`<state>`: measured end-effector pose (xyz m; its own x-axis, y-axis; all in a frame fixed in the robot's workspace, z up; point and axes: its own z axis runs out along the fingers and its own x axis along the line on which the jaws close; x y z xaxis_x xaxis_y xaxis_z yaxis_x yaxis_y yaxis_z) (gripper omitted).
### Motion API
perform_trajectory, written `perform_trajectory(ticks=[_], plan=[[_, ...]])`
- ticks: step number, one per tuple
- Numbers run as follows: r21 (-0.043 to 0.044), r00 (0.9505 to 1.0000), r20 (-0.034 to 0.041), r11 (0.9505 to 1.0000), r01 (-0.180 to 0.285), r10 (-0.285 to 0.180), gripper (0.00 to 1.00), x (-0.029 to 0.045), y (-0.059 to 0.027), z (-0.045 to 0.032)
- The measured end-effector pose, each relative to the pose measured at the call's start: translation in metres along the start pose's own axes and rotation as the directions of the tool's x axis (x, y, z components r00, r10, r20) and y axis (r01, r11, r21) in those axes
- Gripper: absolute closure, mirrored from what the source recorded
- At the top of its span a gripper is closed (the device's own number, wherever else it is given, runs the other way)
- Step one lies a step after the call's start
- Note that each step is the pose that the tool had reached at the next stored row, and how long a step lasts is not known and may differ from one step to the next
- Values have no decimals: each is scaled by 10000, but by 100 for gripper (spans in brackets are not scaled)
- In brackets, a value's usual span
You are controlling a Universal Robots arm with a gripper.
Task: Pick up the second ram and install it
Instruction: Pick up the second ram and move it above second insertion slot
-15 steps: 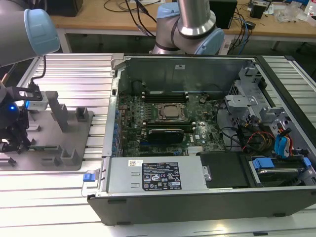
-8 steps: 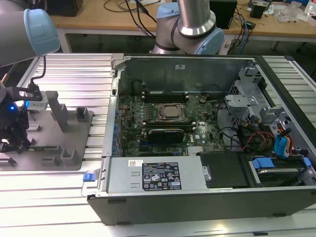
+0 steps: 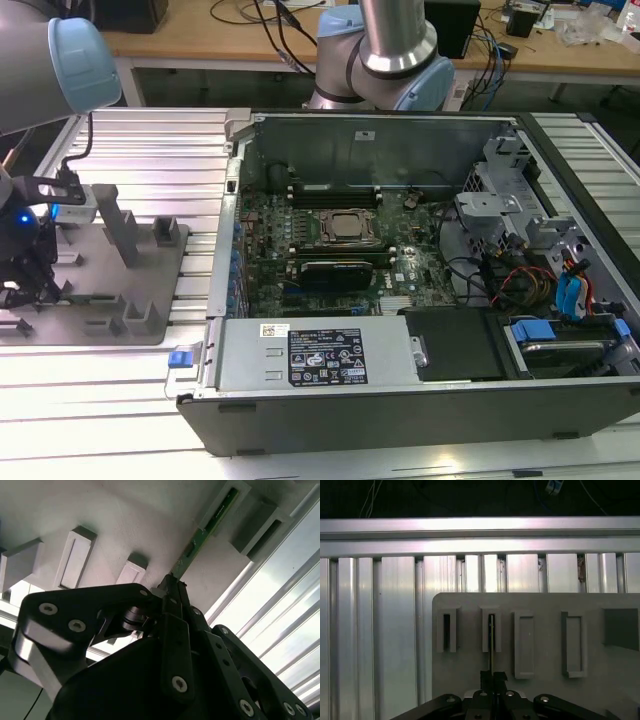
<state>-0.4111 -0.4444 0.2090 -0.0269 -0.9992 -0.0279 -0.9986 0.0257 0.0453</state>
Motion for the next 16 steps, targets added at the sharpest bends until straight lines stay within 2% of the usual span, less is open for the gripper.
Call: perform_trajectory(ticks=[10,16], plan=[[-3,10000,-2,10000,-1,1,91,-1,2,-30],[1,10000,0,10000,0,0,91,-5,7,-155]])
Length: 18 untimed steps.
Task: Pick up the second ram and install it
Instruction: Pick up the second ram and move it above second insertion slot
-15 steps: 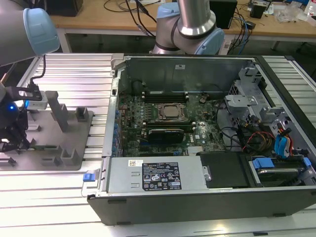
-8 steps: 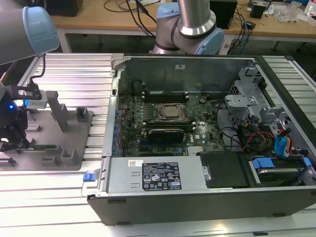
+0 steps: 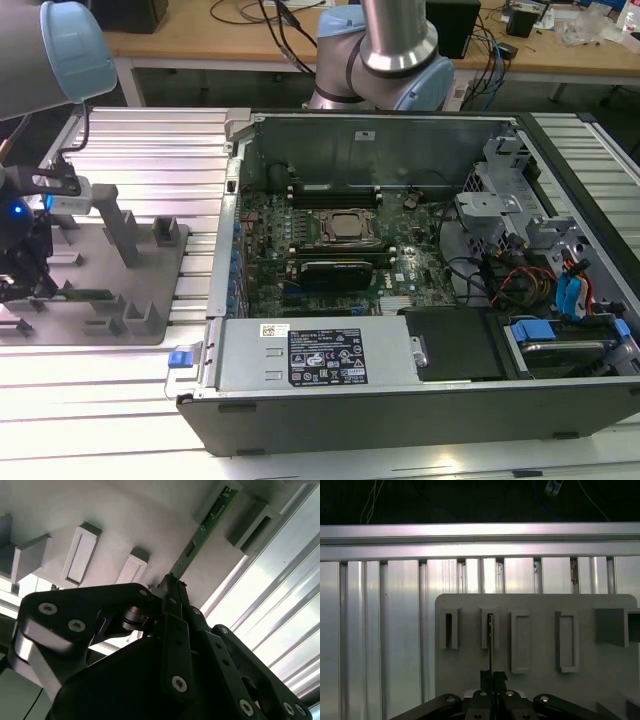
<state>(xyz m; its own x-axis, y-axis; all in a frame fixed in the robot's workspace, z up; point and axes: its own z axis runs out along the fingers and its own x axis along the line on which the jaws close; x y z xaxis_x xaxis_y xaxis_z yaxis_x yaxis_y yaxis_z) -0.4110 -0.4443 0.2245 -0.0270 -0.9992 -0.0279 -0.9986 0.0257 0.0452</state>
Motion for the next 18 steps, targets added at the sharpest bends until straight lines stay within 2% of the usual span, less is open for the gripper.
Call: perform_trajectory(ticks=[2,10,12,14,18], plan=[[0,10000,0,10000,-1,1,91,-1,2,-43],[0,10000,1,10000,-1,1,91,-9,14,-324],[0,10000,1,10000,0,0,91,-10,16,-362],[0,10000,0,10000,0,0,91,-13,20,-446],[1,10000,1,10000,0,0,91,-16,25,-556]])
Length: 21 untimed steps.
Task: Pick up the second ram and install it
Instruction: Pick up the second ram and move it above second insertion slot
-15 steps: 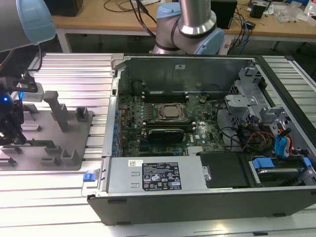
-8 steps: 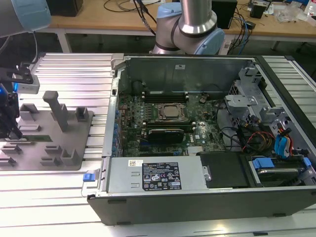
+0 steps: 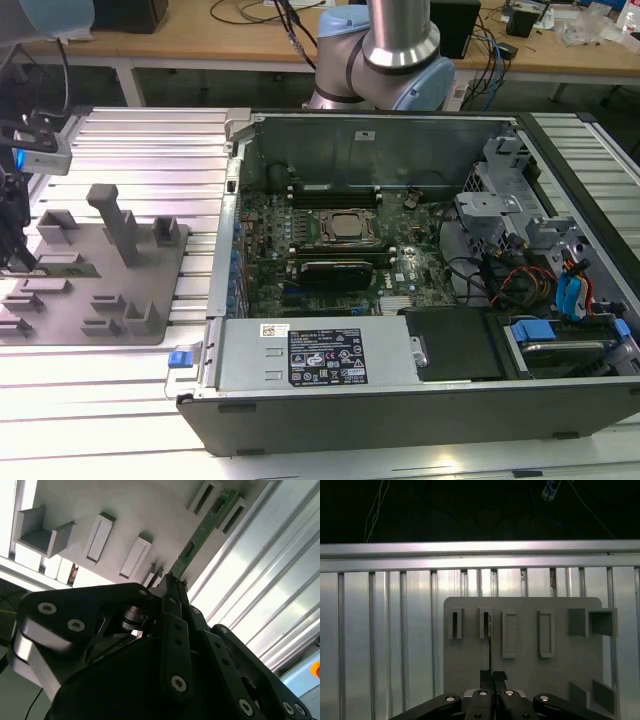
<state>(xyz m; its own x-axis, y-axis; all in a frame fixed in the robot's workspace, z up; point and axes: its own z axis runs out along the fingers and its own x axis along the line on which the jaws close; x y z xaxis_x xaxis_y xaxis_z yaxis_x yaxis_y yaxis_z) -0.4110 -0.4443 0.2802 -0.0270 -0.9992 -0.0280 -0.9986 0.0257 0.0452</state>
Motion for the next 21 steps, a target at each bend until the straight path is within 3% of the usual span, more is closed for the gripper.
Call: perform_trajectory(ticks=[15,21], plan=[[8,10000,1,10000,0,0,91,-7,11,-249],[13,10000,1,10000,0,0,91,-11,18,-392]])
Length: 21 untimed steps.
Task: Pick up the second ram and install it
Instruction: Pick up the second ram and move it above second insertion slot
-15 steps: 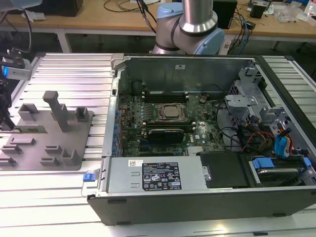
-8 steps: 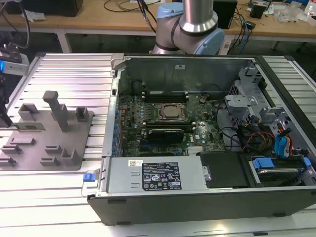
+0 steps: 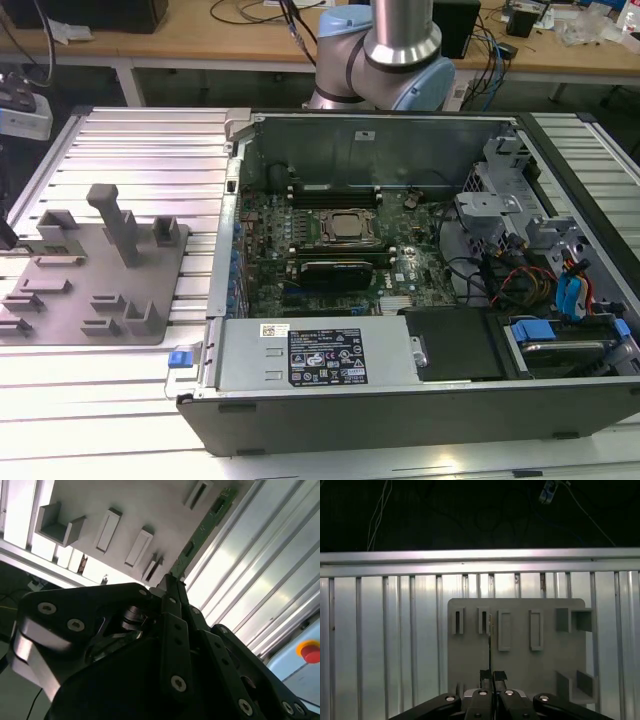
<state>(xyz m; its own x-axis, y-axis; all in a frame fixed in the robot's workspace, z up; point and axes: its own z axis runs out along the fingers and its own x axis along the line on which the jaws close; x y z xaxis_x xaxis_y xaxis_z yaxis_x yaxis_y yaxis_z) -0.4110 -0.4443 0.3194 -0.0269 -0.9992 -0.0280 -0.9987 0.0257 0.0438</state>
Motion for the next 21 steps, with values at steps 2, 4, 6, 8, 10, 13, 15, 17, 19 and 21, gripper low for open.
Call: perform_trajectory(ticks=[2,4,6,8,10,13,15,17,19,21], plan=[[1,10000,-1,10000,0,0,91,-1,1,-35],[2,10000,-1,10000,0,0,91,-2,4,-83],[3,10000,0,10000,0,0,91,-3,5,-123],[4,10000,0,10000,0,0,91,-5,7,-166],[5,10000,0,10000,0,0,91,-6,9,-197],[5,10000,0,10000,0,0,91,-7,11,-239],[5,10000,0,10000,-1,1,91,-9,13,-282],[5,10000,0,10000,0,0,91,-9,14,-306],[5,10000,0,10000,0,0,91,-11,16,-363],[5,10000,0,10000,0,0,91,-12,18,-415]])
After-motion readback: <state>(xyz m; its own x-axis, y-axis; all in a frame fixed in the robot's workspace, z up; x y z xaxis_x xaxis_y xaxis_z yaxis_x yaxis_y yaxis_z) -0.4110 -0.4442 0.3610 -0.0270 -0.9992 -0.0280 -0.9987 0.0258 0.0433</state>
